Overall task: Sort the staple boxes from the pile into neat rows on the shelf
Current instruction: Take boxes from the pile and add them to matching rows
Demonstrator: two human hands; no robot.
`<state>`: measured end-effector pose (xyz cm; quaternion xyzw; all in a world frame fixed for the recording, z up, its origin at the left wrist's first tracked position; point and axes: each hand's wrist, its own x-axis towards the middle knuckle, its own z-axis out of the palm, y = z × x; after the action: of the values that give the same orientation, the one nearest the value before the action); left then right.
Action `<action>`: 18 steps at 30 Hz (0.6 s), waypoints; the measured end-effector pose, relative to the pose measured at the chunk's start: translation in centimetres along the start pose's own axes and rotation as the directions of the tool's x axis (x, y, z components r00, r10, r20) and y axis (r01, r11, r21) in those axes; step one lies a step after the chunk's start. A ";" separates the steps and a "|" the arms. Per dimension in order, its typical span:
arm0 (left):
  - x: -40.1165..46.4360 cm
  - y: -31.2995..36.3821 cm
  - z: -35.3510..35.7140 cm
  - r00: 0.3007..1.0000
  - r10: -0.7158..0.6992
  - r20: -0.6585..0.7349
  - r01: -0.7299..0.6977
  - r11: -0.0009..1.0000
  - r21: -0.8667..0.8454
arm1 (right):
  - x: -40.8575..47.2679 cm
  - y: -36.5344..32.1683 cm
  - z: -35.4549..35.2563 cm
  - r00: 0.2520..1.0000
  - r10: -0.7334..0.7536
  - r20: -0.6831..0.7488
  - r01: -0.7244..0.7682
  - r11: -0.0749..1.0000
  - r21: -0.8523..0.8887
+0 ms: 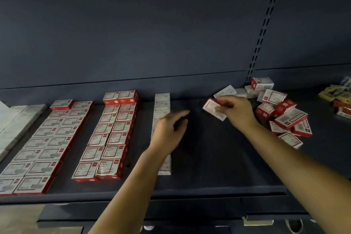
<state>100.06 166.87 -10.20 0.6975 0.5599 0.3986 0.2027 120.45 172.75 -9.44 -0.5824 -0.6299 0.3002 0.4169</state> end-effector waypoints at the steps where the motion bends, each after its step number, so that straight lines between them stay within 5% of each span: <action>1: -0.2 0.1 -0.3 0.997 -0.044 -0.056 0.037 0.992 -0.122 | -1.0 -1.2 0.4 0.999 0.023 0.035 -0.027 0.995 0.099; 3: -0.8 0.7 -1.3 0.980 -0.177 -0.090 0.128 0.910 -0.393 | -3.0 -3.5 0.9 0.993 0.027 0.119 -0.056 0.969 0.239; 6: -1.9 1.9 -3.1 0.948 -0.311 0.066 0.274 0.694 -0.666 | -5.2 -6.2 1.4 0.982 -0.023 0.185 -0.048 0.928 0.371; 9: -2.9 3.0 -4.2 0.939 -0.290 0.184 0.322 0.552 -0.769 | -6.3 -7.9 1.6 0.983 -0.056 0.174 -0.027 0.897 0.441; 18: -4.4 3.5 -4.3 0.897 -0.428 0.112 0.283 0.359 -0.889 | -8.7 -7.3 2.6 0.988 0.049 0.143 -0.127 0.782 0.610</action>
<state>98.60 160.97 -6.56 0.3182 0.4165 0.6248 0.5787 114.46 163.39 -5.88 -0.4241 -0.4928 0.5430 0.5314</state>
